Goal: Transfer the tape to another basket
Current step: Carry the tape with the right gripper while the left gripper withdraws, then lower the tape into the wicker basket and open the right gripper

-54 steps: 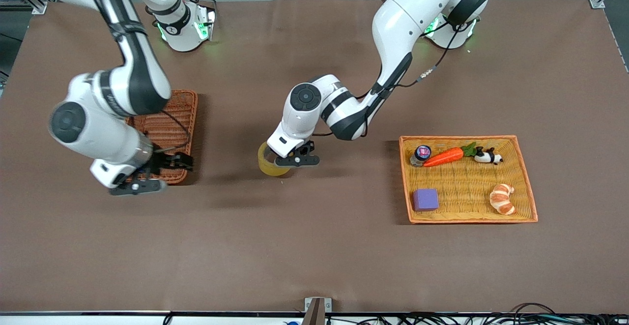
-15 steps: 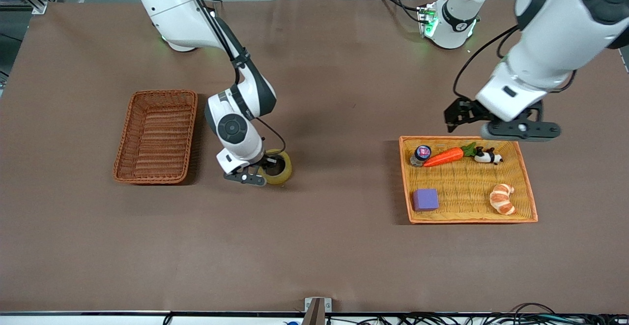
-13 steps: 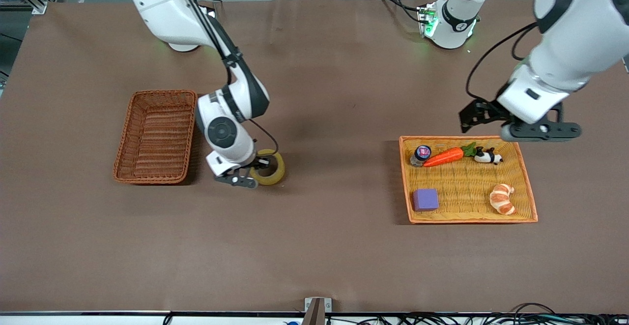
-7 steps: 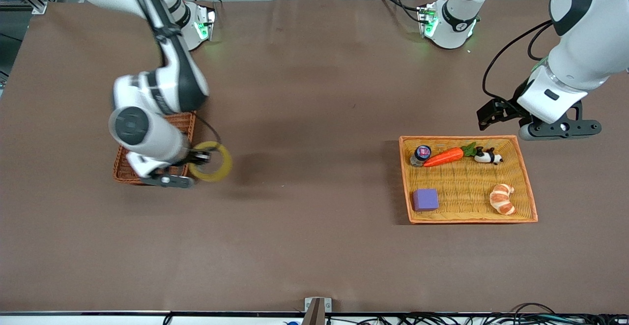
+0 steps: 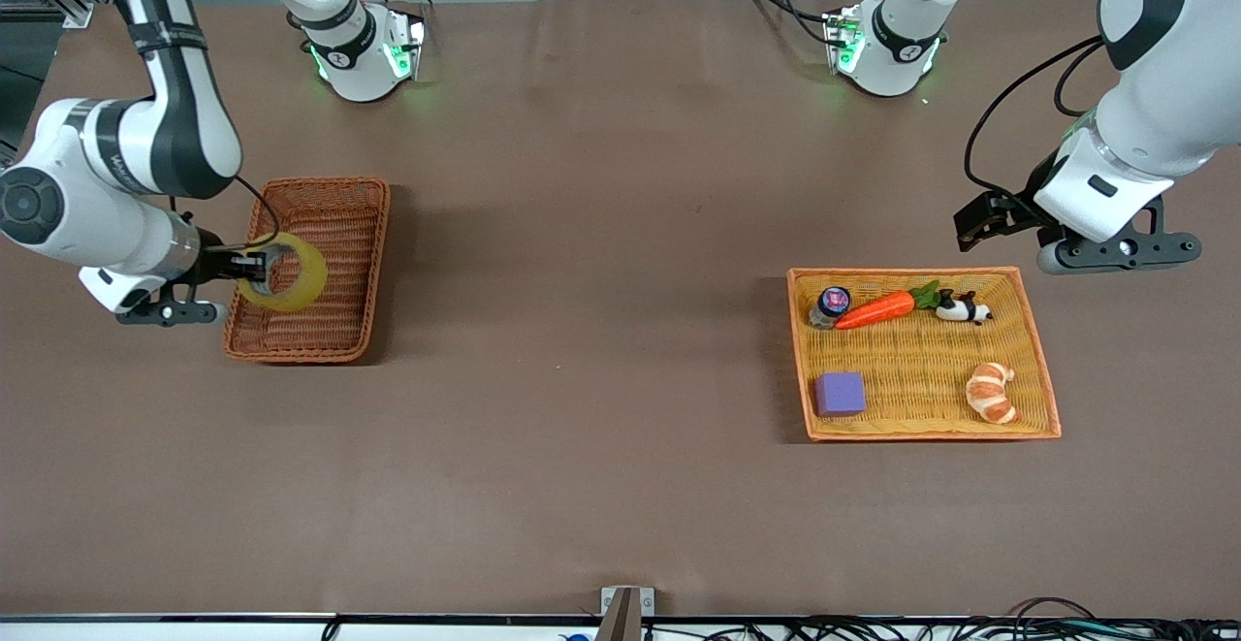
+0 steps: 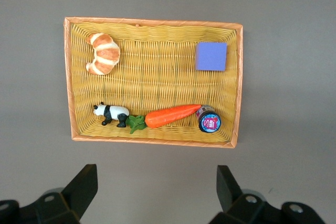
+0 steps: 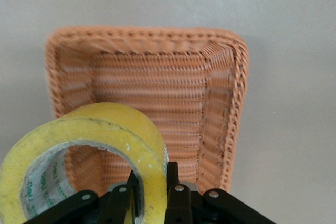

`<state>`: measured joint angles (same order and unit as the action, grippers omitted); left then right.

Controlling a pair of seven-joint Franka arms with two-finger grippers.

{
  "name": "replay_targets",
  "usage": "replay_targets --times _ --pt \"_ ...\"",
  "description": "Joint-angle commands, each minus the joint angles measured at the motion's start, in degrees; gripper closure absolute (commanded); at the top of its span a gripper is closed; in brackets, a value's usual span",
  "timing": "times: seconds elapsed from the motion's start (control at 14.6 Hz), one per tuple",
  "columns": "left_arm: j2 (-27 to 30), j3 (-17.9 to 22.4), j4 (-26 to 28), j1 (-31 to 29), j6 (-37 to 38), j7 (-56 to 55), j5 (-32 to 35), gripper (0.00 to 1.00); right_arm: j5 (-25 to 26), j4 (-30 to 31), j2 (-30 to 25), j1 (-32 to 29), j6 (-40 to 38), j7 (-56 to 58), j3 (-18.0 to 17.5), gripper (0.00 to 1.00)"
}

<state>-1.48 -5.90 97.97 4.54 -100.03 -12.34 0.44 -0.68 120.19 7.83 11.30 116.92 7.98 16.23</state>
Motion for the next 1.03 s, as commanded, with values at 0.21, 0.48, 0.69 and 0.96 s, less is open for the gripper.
replay_targets --times 0.21,0.48,0.69,0.96 --pt "1.2 2.9 -2.3 1.1 1.1 0.6 0.6 0.00 0.9 12.7 -2.5 -2.9 12.9 4.5 -1.3 0.98" --pt "1.0 2.9 -4.9 1.6 5.7 -0.5 0.9 0.03 0.9 19.1 -2.2 -2.9 21.9 4.7 -1.4 0.95" --pt "0.8 3.0 -6.7 1.4 8.3 -0.9 0.6 0.04 0.9 19.9 -1.2 -2.9 23.6 4.9 -1.5 0.85" --pt "1.0 3.7 -6.4 1.5 7.2 6.2 0.6 0.03 0.7 19.6 0.4 -2.6 24.8 4.8 -1.6 0.30"
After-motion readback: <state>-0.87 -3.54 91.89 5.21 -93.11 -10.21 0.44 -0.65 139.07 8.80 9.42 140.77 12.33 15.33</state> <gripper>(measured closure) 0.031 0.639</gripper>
